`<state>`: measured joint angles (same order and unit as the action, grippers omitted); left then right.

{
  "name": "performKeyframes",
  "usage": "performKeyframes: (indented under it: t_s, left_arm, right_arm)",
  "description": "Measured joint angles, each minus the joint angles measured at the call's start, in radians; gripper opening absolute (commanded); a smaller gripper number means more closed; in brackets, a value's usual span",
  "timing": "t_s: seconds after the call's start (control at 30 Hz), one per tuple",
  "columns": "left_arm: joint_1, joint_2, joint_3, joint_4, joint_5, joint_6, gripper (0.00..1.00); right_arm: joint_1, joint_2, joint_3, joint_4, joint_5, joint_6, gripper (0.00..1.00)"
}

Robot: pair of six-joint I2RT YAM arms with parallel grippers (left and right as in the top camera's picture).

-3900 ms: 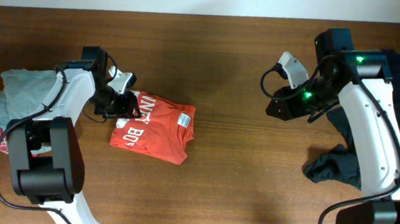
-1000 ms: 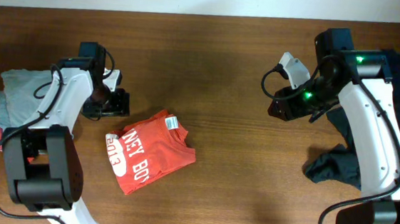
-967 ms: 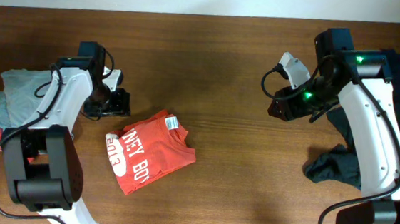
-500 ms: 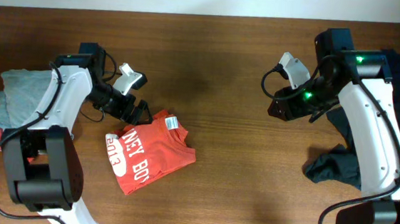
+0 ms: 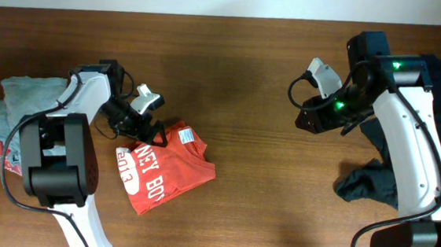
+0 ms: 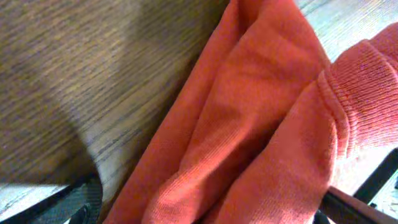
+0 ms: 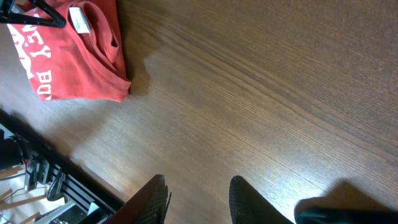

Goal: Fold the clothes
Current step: 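Drag the red shirt left onto the grey shirt with the left gripper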

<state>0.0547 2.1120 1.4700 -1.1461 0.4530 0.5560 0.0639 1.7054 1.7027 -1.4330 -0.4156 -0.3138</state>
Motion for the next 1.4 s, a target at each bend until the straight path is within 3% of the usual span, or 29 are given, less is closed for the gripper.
performKeyframes:
  t_s: [0.07, 0.2, 0.33, 0.47, 0.8, 0.97, 1.4]
  left_arm:
    - [0.0, 0.013, 0.006, -0.02, 0.006, -0.006, 0.56]
    - [-0.013, 0.064, 0.011, -0.088, 0.025, -0.013, 0.25]
    - [-0.051, 0.098, 0.007, -0.149, 0.037, -0.022, 0.25]
    - [-0.089, 0.105, 0.007, -0.155, 0.036, -0.02, 0.01]
    - [-0.09, 0.108, 0.025, -0.168, 0.04, -0.03, 0.01]
    - [-0.046, 0.098, 0.128, -0.105, -0.009, -0.122, 0.01]
    - [0.137, -0.273, 0.217, -0.038, -0.295, -0.398, 0.01]
  right_arm:
    - [0.0, 0.0, 0.0, 0.0, 0.0, 0.0, 0.38]
    - [0.0, 0.0, 0.0, 0.001, 0.0, 0.0, 0.38]
    - [0.0, 0.0, 0.0, 0.001, 0.0, 0.0, 0.38]
    - [0.0, 0.0, 0.0, 0.0, 0.0, 0.0, 0.38]
    - [0.0, 0.0, 0.0, 0.0, 0.0, 0.0, 0.38]
    - [0.0, 0.0, 0.0, -0.001, 0.0, 0.0, 0.38]
    - [0.0, 0.0, 0.0, 0.0, 0.0, 0.0, 0.38]
